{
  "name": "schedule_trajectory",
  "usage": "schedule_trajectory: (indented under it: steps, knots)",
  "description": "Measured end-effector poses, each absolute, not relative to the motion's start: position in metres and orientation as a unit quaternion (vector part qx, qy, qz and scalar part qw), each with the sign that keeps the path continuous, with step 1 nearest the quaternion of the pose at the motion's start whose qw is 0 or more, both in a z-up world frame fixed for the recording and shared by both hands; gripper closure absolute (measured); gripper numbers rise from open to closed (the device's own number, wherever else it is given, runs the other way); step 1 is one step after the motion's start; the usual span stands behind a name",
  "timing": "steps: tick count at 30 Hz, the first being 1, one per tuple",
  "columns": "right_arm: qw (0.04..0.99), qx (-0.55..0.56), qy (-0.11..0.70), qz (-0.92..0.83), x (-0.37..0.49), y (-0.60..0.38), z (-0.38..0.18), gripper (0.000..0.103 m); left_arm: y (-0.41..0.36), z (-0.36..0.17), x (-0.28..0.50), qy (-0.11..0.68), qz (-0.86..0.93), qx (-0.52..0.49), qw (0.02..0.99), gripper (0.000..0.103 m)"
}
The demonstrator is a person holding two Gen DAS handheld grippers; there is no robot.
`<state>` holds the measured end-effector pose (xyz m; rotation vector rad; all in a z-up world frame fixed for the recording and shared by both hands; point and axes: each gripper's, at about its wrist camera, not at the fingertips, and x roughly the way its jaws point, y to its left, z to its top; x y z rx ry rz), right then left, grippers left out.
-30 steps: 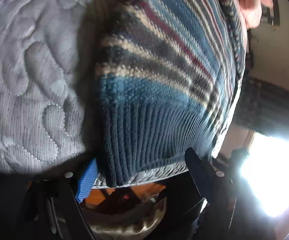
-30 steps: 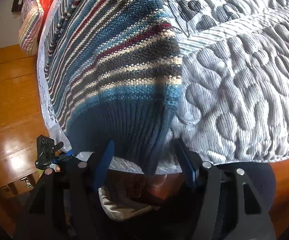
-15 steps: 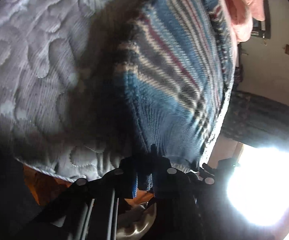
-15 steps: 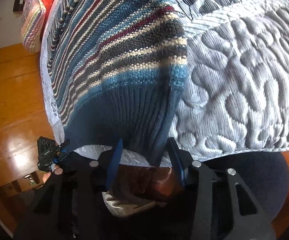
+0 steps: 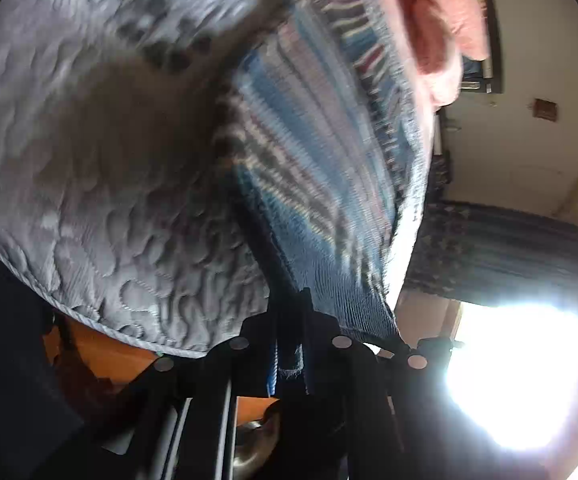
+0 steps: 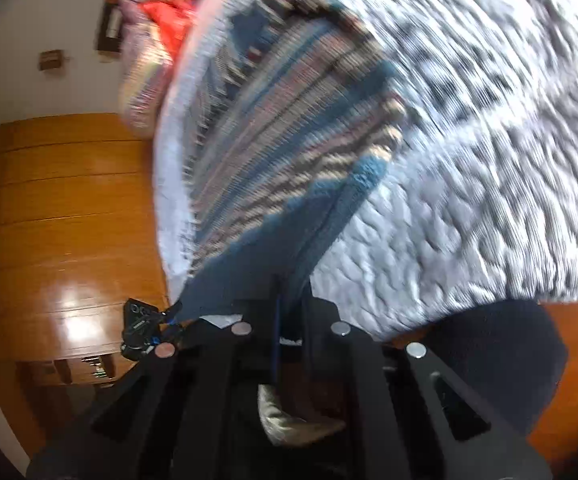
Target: Fold small clothes
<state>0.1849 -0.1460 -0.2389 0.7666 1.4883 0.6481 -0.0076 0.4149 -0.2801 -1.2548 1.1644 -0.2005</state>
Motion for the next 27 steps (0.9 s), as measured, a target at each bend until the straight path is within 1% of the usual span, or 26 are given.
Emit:
schedule_trajectory:
  steps: [8, 15, 19, 24, 25, 27]
  knots:
    - [0.651, 0.314, 0.615, 0.316, 0.223, -0.132, -0.192, 0.096, 0.433, -0.227, 0.025, 0.483, -0.088, -0.543, 0.681, 0.094]
    - [0.673, 0.292, 0.603, 0.313, 0.284, -0.111, -0.172, 0.096, 0.456, -0.21, 0.085, 0.477, -0.071, -0.54, 0.69, 0.094]
    - [0.678, 0.284, 0.608, 0.302, 0.322, -0.098, -0.178, 0.096, 0.465, -0.212, 0.133, 0.483, -0.057, -0.532, 0.693, 0.094]
    - [0.678, 0.272, 0.622, 0.282, 0.373, -0.074, -0.198, 0.096, 0.481, -0.235, 0.194, 0.497, -0.031, -0.525, 0.69, 0.094]
    - [0.677, 0.269, 0.626, 0.279, 0.382, -0.071, -0.203, 0.096, 0.483, -0.239, 0.202, 0.498, -0.027, -0.523, 0.691, 0.098]
    - [0.674, 0.262, 0.635, 0.272, 0.401, -0.062, -0.214, 0.096, 0.491, -0.248, 0.222, 0.503, -0.018, -0.52, 0.691, 0.099]
